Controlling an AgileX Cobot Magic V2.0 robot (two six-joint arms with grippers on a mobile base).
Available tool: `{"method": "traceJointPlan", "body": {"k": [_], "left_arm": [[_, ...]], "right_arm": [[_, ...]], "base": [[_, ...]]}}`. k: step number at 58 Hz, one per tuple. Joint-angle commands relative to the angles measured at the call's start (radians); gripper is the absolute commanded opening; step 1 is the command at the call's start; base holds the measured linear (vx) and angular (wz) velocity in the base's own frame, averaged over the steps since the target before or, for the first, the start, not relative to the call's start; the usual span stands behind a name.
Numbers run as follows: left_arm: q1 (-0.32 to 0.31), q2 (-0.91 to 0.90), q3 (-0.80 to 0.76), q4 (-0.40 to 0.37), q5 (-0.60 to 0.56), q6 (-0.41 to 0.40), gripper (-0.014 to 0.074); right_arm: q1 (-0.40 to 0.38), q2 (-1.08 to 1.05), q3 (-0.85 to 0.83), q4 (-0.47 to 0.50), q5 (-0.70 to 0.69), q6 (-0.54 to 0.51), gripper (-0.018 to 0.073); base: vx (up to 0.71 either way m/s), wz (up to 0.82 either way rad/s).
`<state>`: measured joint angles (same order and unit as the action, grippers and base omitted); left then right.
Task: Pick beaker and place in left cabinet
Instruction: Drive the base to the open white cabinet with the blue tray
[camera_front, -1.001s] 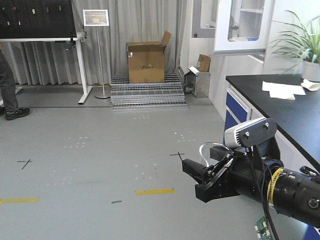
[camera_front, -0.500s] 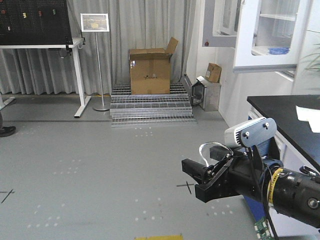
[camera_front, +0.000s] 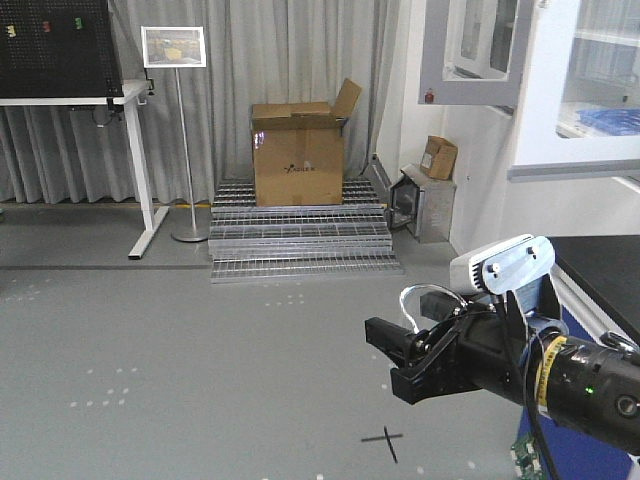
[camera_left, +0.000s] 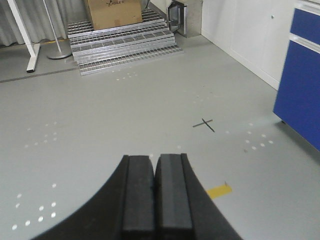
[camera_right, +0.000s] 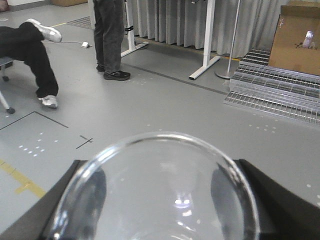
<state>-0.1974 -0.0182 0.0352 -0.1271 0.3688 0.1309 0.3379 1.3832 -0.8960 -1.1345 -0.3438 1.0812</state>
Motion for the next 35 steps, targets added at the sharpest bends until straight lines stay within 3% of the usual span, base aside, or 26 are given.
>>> {"method": "traceJointPlan", "body": {"k": [1, 35], "left_arm": [[-0.006, -0.011, -0.019, -0.007, -0.083, -0.002, -0.0006], [-0.006, -0.011, -0.019, -0.007, -0.083, -0.002, -0.0006]], "right_arm": [[0.001, -0.03, -0.034, 0.019, -0.042, -0.003, 0.0037], [0.001, -0.03, -0.034, 0.019, -0.042, -0.003, 0.0037]], "base": [[0.63, 0.01], [0.62, 0.09]]}}
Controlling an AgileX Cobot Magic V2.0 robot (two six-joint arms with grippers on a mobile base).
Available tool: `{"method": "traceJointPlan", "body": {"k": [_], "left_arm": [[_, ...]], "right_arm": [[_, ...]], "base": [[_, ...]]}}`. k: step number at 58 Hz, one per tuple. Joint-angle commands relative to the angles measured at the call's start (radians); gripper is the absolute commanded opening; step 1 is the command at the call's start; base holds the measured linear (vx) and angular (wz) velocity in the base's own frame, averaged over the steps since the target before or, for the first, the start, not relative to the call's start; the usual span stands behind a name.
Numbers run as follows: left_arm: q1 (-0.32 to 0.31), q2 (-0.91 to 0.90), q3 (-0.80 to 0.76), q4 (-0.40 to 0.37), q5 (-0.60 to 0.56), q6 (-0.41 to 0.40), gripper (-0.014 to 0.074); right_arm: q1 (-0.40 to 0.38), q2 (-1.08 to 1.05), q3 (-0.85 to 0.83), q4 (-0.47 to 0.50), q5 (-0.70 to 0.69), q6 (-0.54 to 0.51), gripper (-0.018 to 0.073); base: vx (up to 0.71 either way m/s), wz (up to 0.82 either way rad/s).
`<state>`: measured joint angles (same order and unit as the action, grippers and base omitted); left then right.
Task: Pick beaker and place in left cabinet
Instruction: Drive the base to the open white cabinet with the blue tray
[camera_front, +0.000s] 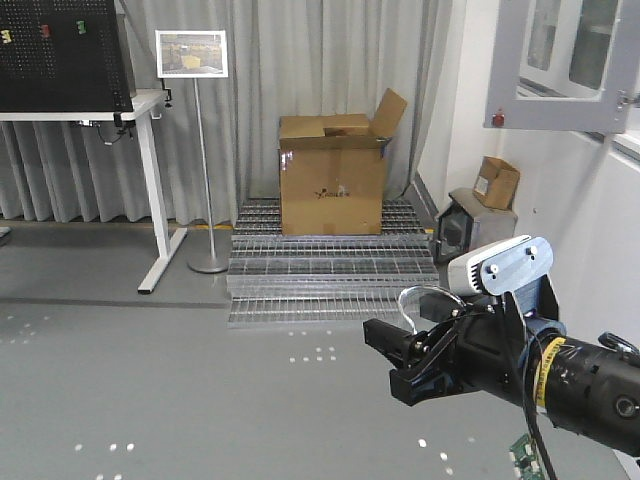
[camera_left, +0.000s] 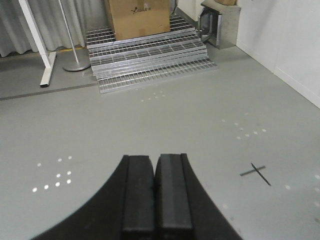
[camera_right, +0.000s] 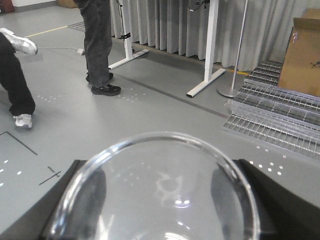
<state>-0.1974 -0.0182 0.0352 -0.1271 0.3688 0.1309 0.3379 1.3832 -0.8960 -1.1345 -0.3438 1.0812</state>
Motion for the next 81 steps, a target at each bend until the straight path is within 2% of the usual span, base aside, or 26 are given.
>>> {"method": "traceJointPlan", "body": {"k": [1, 81], "left_arm": [[-0.006, -0.011, -0.019, -0.007, -0.083, -0.002, -0.0006], [-0.006, -0.011, -0.019, -0.007, -0.083, -0.002, -0.0006]], "right_arm": [[0.001, -0.03, -0.034, 0.019, -0.042, -0.003, 0.0037], [0.001, -0.03, -0.034, 0.019, -0.041, -0.003, 0.0037]], "base": [[0.6, 0.08], [0.54, 0.04]]}}
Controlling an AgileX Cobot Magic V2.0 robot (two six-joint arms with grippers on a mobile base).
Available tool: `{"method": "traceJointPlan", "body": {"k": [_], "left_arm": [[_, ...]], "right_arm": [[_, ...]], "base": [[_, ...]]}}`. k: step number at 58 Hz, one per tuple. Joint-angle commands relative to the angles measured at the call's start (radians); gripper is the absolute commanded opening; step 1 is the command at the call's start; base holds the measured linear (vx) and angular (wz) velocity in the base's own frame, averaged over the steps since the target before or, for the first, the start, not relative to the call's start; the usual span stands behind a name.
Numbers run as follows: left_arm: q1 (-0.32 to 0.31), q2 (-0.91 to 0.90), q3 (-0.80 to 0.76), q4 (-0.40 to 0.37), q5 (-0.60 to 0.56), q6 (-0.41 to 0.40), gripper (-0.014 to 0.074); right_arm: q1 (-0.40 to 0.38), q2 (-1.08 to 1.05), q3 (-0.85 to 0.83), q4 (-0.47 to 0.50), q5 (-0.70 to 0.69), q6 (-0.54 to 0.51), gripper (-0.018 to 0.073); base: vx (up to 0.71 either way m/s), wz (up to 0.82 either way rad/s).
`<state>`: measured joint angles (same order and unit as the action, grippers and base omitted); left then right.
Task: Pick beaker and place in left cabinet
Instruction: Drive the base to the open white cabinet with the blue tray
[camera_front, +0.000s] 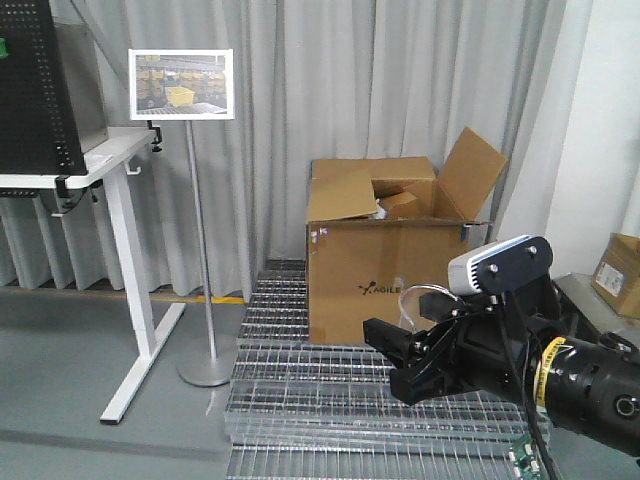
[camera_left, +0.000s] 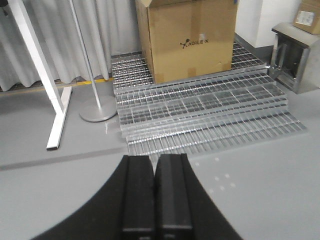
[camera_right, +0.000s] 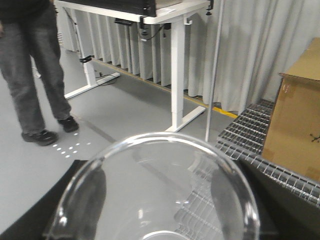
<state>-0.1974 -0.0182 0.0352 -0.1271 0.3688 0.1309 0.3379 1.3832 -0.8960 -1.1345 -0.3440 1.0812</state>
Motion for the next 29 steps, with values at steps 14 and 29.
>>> {"method": "traceJointPlan", "body": {"k": [14, 29], "left_arm": [[-0.006, -0.011, -0.019, -0.007, -0.083, -0.002, -0.0006], [-0.006, -0.011, -0.019, -0.007, -0.083, -0.002, -0.0006]], "right_arm": [[0.001, -0.03, -0.034, 0.019, -0.039, -0.003, 0.0037], [0.001, -0.03, -0.034, 0.019, -0.039, -0.003, 0.0037]], "base": [[0.49, -0.15], [0.44, -0.4]]}}
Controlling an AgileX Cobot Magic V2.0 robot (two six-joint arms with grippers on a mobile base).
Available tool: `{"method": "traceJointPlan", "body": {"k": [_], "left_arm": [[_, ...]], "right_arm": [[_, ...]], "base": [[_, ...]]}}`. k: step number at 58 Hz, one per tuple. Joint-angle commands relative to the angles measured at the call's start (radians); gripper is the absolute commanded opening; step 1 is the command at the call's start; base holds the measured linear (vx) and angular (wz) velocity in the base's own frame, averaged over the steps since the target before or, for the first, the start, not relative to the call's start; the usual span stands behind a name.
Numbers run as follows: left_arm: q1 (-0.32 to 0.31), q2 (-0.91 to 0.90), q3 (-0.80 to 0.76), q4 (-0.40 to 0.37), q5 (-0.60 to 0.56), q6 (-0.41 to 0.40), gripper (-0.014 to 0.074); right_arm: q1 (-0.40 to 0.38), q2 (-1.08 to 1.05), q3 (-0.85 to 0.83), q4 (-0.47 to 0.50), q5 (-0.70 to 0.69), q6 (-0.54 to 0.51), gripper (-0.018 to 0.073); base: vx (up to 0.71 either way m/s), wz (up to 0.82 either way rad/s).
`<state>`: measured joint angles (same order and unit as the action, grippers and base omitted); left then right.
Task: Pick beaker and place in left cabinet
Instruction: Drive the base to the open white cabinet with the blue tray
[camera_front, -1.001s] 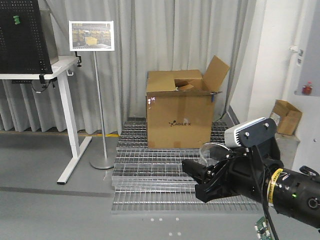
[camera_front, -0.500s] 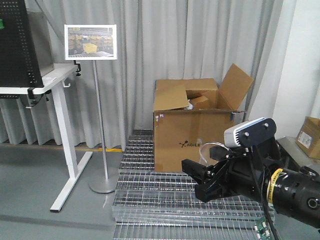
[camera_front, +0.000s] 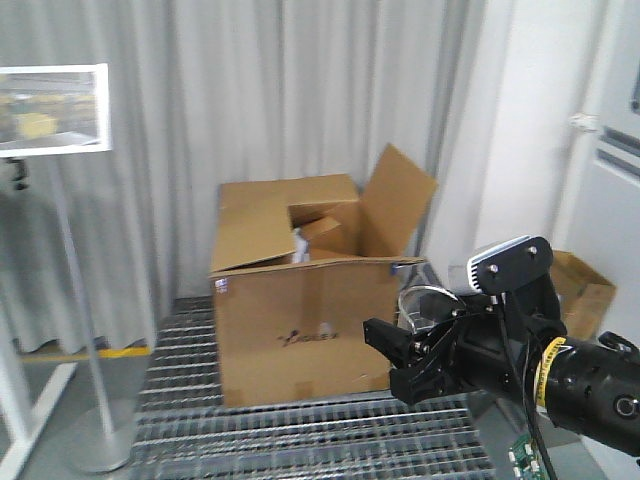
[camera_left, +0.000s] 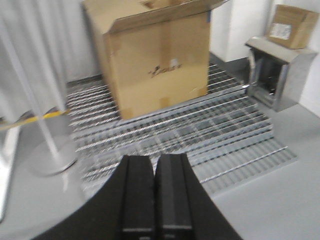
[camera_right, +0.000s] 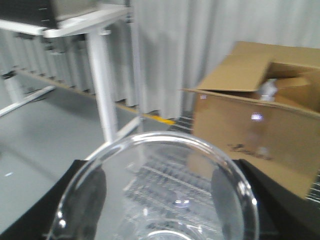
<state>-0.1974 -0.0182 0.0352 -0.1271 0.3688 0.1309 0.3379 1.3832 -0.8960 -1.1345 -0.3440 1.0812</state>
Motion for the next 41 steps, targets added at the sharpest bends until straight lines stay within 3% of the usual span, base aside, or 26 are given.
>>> {"method": "traceJointPlan", "body": {"k": [1, 41], "left_arm": [[-0.006, -0.011, -0.019, -0.007, -0.083, -0.002, -0.0006], [-0.006, -0.011, -0.019, -0.007, -0.083, -0.002, -0.0006]], "right_arm": [[0.001, -0.03, -0.034, 0.019, -0.039, -0.003, 0.0037], [0.0, -0.03, -0.034, 0.019, -0.035, -0.003, 0.0037]], "base": [[0.42, -0.5], [0.28, -0.63]]}}
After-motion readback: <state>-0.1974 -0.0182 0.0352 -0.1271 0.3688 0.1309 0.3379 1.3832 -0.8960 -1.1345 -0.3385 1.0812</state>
